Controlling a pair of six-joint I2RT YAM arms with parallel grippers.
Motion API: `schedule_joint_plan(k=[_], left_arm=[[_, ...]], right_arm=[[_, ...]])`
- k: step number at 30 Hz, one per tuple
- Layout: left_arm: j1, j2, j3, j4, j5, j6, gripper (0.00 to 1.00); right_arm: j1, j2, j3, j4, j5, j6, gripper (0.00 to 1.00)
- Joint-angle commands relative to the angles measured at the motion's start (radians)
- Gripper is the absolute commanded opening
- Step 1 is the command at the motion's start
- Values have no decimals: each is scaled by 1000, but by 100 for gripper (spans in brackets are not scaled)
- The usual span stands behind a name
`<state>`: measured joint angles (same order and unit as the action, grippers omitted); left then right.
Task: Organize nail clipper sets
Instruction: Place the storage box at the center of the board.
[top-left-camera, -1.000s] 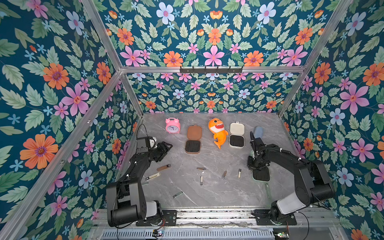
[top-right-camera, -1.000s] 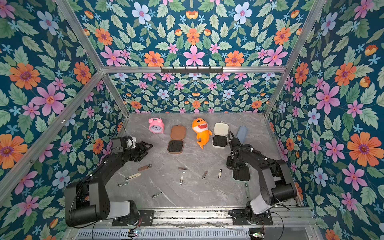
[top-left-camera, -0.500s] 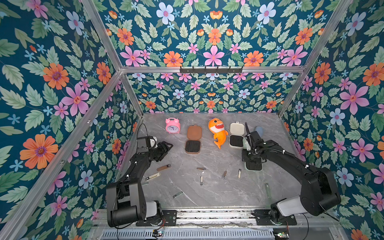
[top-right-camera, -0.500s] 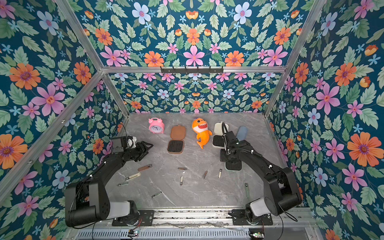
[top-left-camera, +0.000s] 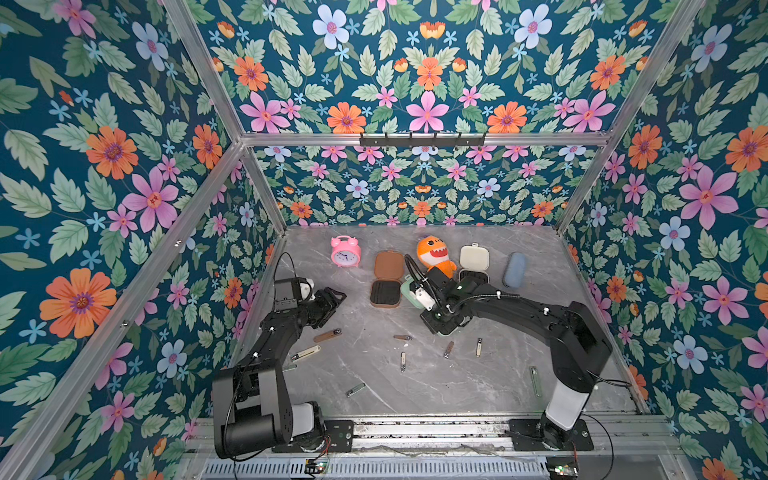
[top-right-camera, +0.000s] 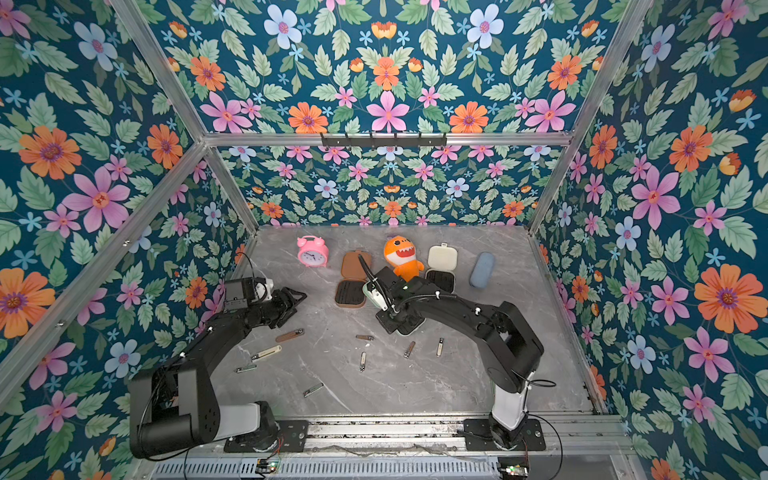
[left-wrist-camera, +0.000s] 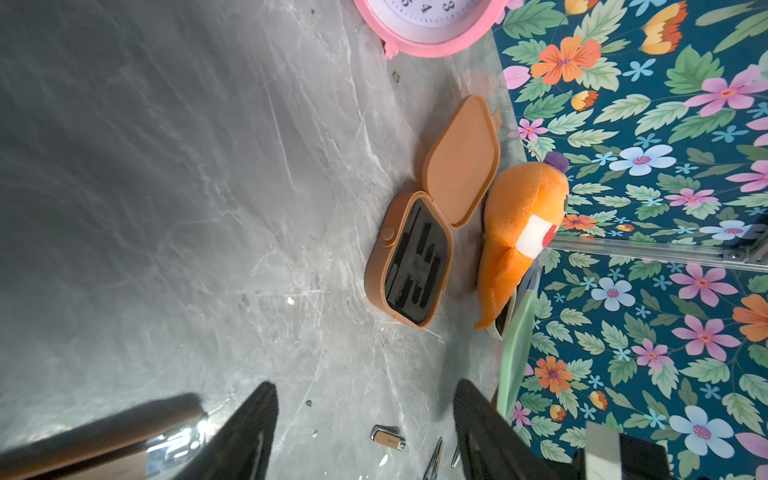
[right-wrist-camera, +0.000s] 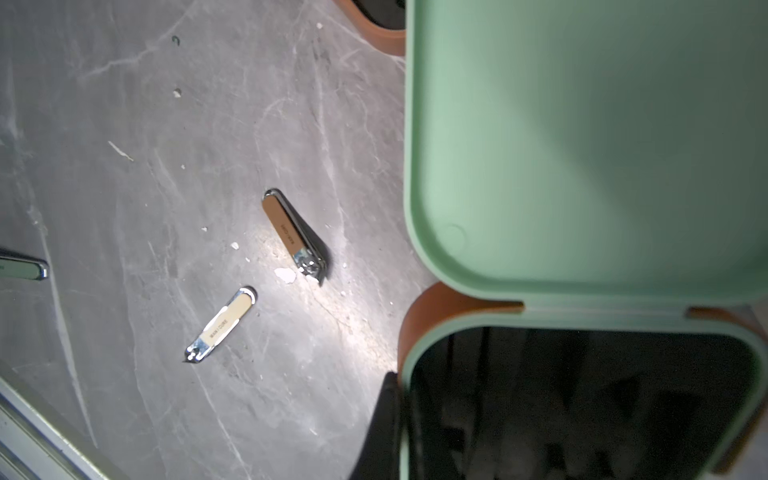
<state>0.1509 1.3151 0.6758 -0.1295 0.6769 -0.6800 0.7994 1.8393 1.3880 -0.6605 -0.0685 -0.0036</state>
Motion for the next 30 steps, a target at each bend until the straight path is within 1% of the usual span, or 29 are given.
schedule_joint_plan(k=[1, 5, 11, 15, 18, 19, 22, 24, 27, 30], left_arm=[[18, -15, -14, -2, 4, 21, 70], [33, -25, -29, -7, 10, 26, 70], [41, -21, -33, -7, 15, 28, 71], [42, -14, -30, -5, 14, 31, 71], [42, -14, -30, -3, 14, 29, 70], [42, -17, -28, -5, 13, 30, 70], [42, -31, -14, -37, -5, 43, 70], [42, -43, 1, -74, -33, 60, 70], [42, -63, 27, -139, -84, 80, 69], [39, -87, 55, -230, -179, 99, 64]], right_arm=[[11, 47, 43, -27, -38, -83, 0], [17, 89, 66, -22, -61, -104, 0], [20, 149, 91, -63, -88, -124, 0], [24, 154, 68, -73, -90, -122, 0], [24, 128, 27, -58, -88, -110, 0], [24, 119, 16, -53, -88, -107, 2], [24, 77, -10, -25, -88, -81, 31], [24, 55, -5, -12, -77, -66, 45], [24, 33, 30, -7, -62, -37, 56], [35, 16, 65, 5, -38, 5, 60]])
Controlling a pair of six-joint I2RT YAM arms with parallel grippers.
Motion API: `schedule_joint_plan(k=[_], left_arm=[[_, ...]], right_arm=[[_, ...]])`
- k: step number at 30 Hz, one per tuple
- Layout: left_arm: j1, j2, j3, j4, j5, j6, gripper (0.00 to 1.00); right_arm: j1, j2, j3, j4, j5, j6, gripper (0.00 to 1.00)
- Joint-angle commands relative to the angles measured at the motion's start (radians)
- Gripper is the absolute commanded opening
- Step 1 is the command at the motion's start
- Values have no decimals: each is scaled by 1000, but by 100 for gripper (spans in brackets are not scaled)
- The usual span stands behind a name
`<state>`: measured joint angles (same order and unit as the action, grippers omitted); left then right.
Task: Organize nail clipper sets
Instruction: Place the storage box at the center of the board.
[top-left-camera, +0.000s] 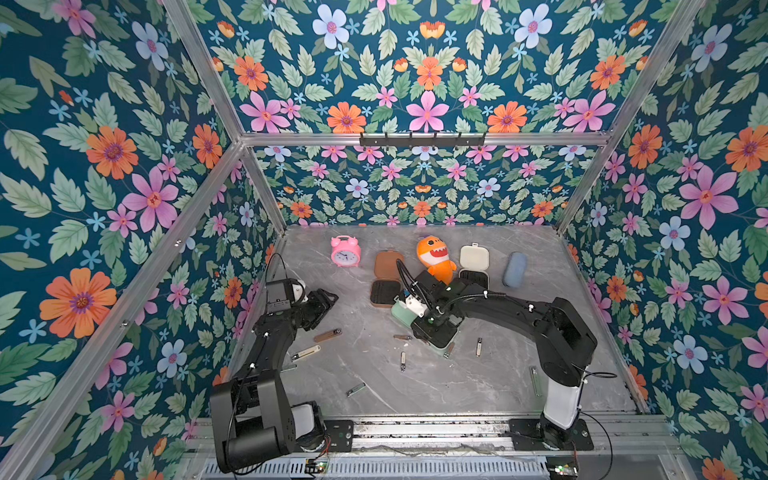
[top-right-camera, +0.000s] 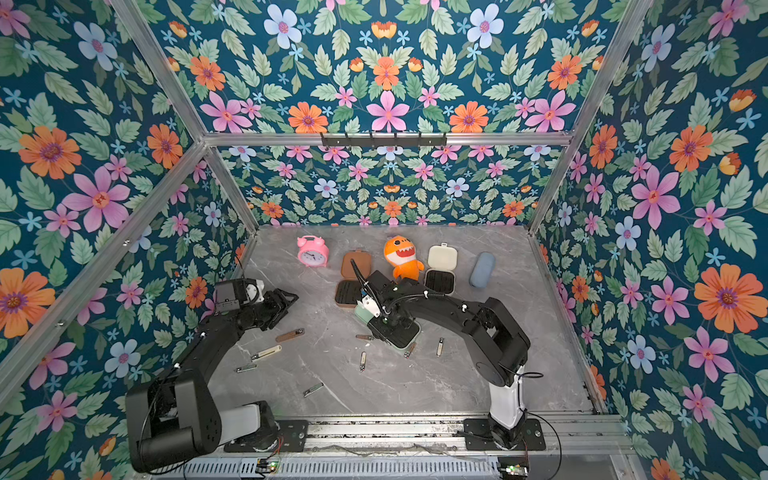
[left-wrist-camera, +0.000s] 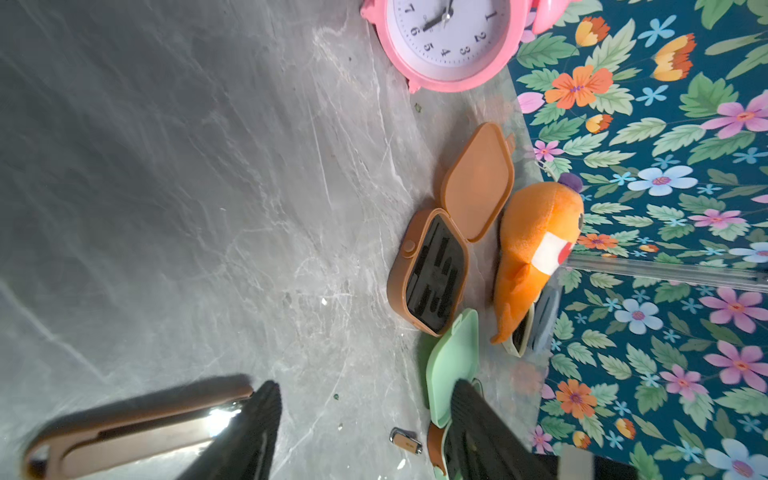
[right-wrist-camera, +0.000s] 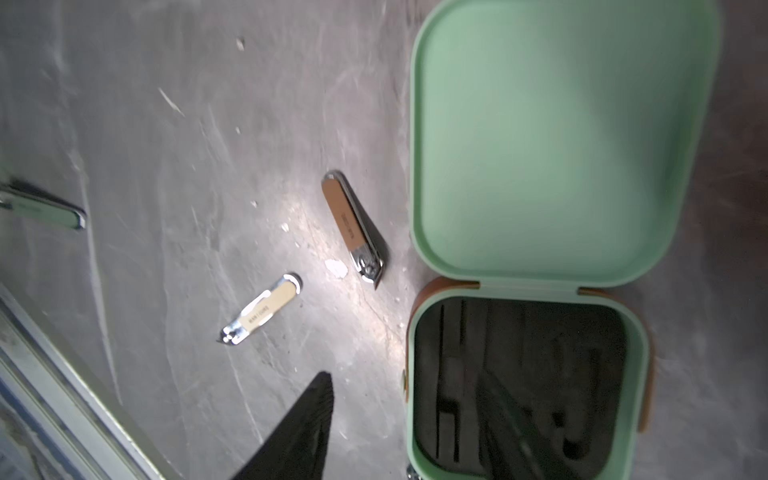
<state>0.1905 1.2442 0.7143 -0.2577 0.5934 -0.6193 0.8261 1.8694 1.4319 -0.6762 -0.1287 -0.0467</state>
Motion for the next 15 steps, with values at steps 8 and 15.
schedule_joint_plan(k=[8, 15], left_arm=[[-134, -91, 30, -293, -433, -6, 59], [-214, -125, 44, -420, -616, -95, 57]], right_arm=[[45, -69, -31, 142, 95, 239, 99], [42, -114, -148, 236, 30, 374, 99]])
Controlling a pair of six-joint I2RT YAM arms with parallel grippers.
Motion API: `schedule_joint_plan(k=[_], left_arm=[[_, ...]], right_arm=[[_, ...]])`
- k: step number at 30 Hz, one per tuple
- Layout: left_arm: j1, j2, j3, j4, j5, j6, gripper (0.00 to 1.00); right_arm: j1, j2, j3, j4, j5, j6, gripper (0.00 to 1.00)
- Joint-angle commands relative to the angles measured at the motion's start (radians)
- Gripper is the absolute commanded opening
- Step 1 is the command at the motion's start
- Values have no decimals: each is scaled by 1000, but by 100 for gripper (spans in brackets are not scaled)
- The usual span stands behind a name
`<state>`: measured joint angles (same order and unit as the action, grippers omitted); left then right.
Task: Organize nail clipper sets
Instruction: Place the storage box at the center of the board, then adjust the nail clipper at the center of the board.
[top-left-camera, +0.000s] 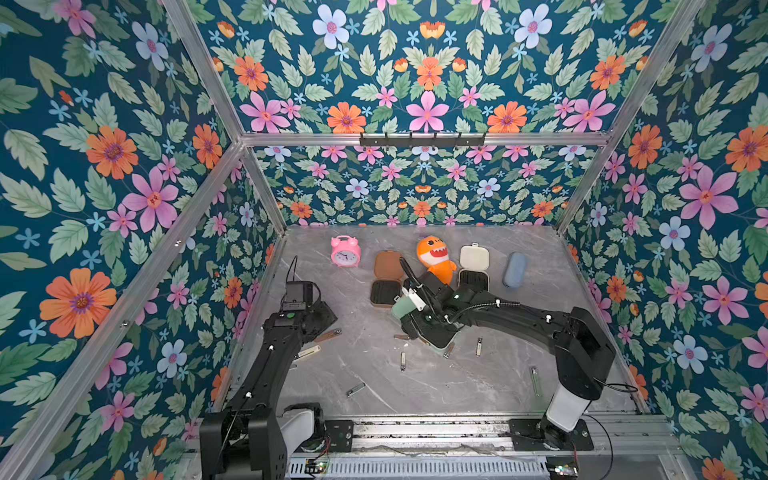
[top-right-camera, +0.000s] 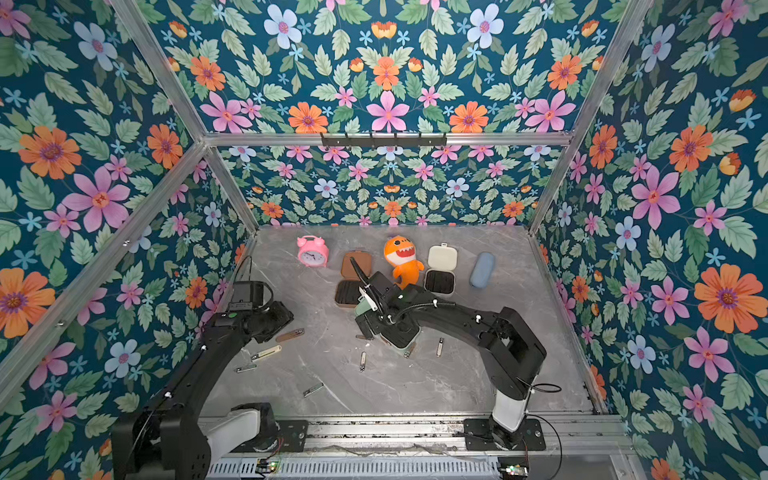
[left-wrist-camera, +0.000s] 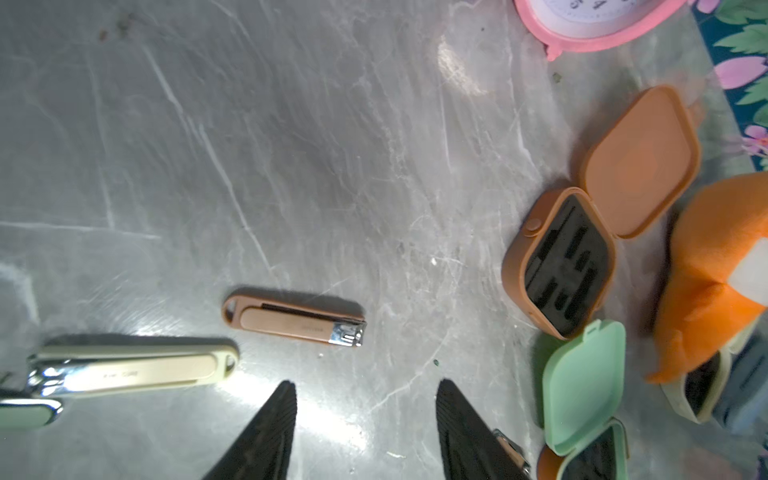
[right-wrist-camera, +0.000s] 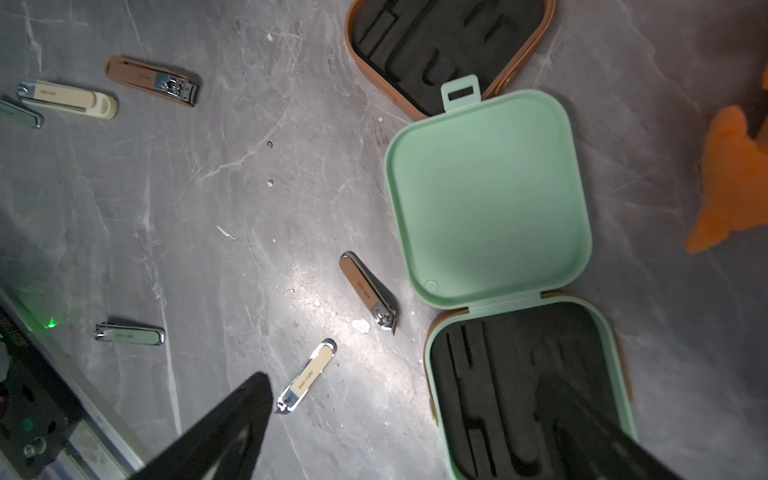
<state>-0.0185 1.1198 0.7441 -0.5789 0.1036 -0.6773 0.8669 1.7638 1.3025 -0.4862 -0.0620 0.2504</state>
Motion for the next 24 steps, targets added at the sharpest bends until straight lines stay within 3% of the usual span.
schedule_joint_plan(k=[1, 5, 12, 18, 24], left_arm=[[-6, 5, 22, -127, -139, -39, 57], [-5, 1, 8, -198, -182, -83, 57], [-4, 37, -6, -239, -222, -138, 56], [-3, 103, -4, -209, -171, -140, 53], [-6, 51, -82, -139, -104, -154, 55]], right_arm=[[2, -11, -35, 52, -45, 80, 99], [-1, -56, -132, 128, -64, 96, 92], [-23, -60, -161, 176, -184, 110, 76], [-25, -43, -152, 189, -253, 79, 75], [-6, -33, -151, 184, -322, 37, 80]])
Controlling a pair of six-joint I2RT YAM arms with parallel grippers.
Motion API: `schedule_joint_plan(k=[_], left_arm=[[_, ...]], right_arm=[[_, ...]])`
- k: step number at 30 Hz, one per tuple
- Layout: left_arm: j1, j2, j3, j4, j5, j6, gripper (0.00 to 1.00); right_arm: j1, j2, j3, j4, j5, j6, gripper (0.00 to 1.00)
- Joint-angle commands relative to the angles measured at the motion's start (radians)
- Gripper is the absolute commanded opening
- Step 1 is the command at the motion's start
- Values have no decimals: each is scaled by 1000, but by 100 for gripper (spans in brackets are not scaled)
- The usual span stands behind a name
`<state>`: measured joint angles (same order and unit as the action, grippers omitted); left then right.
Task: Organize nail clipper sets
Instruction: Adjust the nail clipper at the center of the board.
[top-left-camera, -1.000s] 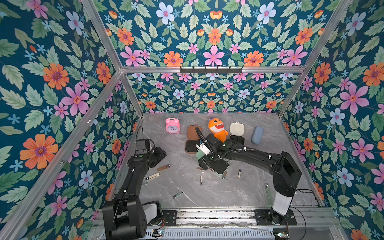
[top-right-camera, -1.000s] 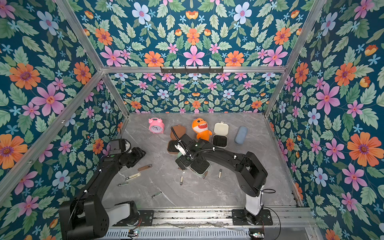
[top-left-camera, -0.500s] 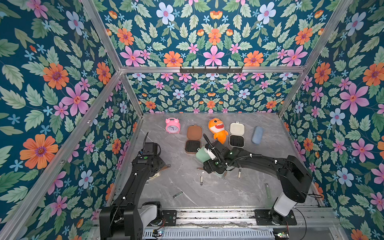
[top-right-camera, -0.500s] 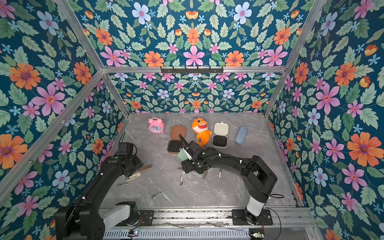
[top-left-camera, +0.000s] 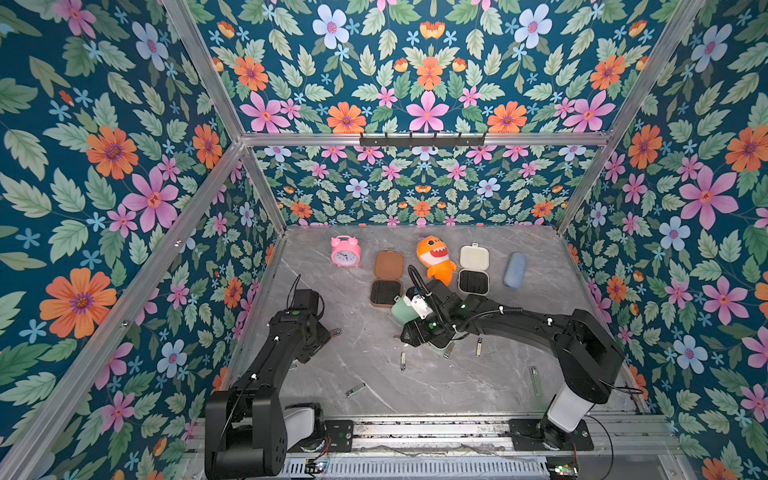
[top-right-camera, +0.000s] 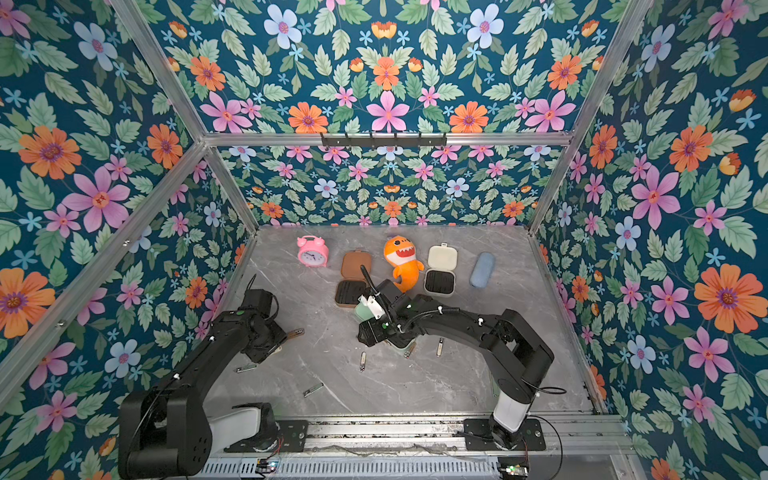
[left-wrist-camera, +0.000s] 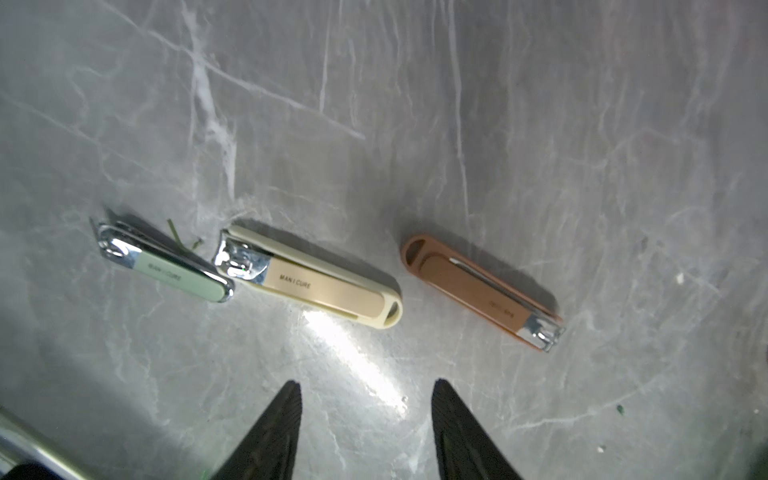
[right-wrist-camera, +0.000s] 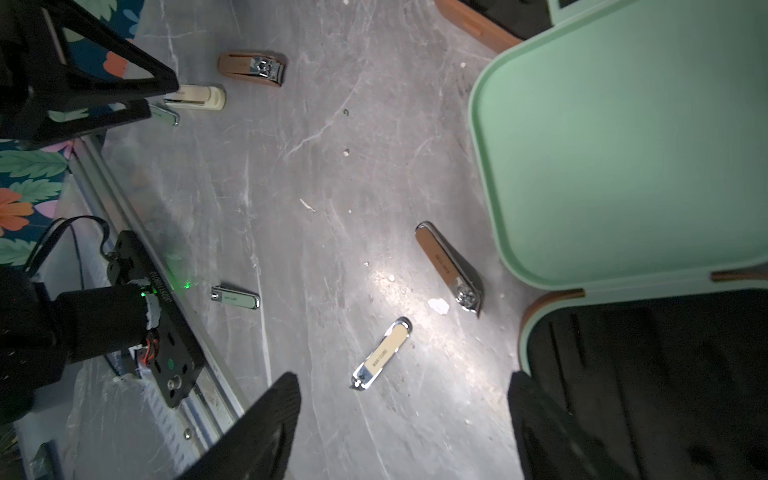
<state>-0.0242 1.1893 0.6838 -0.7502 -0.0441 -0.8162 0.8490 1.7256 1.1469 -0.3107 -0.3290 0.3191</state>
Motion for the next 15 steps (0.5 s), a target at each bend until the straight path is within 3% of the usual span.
schedule_joint_plan(k=[1, 9, 15], left_arm=[[0, -26, -36, 44, 58, -14, 55], [-26, -52, -43, 132, 119, 34, 58], [-74, -38, 6, 179, 67, 54, 58]], right_arm=[[23, 9, 6, 2, -49, -40, 81], [79, 30, 34, -31, -3, -16, 81], [80, 27, 64, -103, 49, 3, 75]])
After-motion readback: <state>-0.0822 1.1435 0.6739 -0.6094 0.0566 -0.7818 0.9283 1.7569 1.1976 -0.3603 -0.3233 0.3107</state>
